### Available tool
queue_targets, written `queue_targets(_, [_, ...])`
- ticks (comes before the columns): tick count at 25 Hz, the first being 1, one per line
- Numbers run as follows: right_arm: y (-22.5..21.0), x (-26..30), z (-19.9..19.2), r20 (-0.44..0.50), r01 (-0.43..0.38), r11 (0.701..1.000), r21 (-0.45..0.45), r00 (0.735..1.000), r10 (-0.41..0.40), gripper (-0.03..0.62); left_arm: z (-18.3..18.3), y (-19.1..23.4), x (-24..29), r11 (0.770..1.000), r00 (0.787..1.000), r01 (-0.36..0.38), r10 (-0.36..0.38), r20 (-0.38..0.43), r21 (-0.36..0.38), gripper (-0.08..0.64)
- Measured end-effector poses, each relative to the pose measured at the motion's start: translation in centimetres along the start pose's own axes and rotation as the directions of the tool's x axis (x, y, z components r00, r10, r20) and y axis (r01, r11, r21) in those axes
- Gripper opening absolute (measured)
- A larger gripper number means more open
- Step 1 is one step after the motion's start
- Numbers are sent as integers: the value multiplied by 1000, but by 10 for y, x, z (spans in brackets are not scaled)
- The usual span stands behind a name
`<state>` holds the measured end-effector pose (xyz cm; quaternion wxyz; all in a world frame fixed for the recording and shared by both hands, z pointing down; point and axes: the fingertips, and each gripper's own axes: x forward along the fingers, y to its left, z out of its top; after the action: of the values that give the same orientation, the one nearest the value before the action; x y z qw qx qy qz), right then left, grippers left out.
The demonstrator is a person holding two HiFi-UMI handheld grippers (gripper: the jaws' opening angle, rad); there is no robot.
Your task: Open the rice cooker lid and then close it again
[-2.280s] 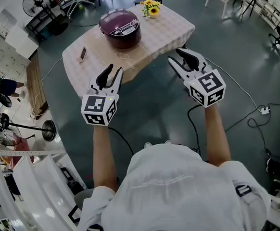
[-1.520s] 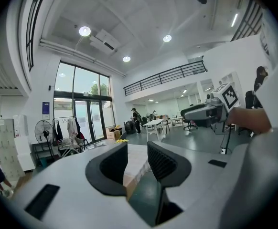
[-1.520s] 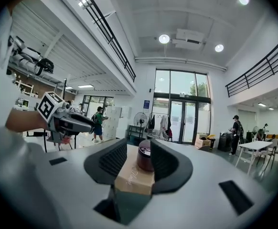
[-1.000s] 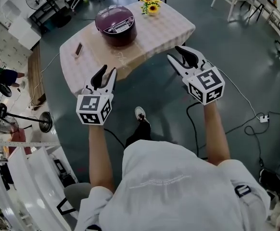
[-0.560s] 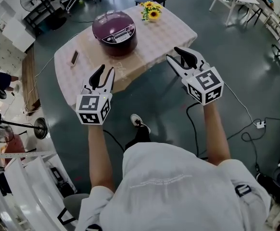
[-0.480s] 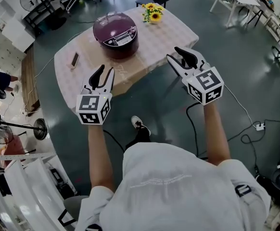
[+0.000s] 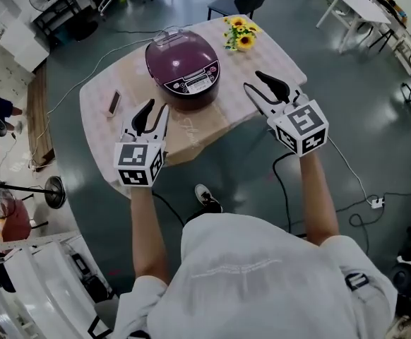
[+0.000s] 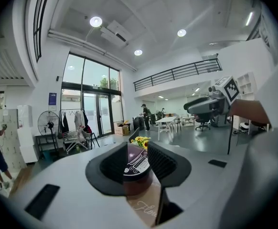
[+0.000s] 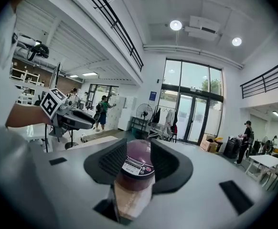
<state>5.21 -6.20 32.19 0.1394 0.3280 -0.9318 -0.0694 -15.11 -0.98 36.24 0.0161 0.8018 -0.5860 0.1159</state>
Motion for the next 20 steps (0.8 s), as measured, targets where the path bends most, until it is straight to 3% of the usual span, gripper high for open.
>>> queue_targets(11, [2,109,-12,-99,-118,991,-60,989,111,166,-21,68,43,998,999,-10,9,-33,-55,141])
queue_targets(20, [12,165,-48,-204,-249,964,-90,952,226,172,-55,82,59,991,995,-40,27,-101,-129,141])
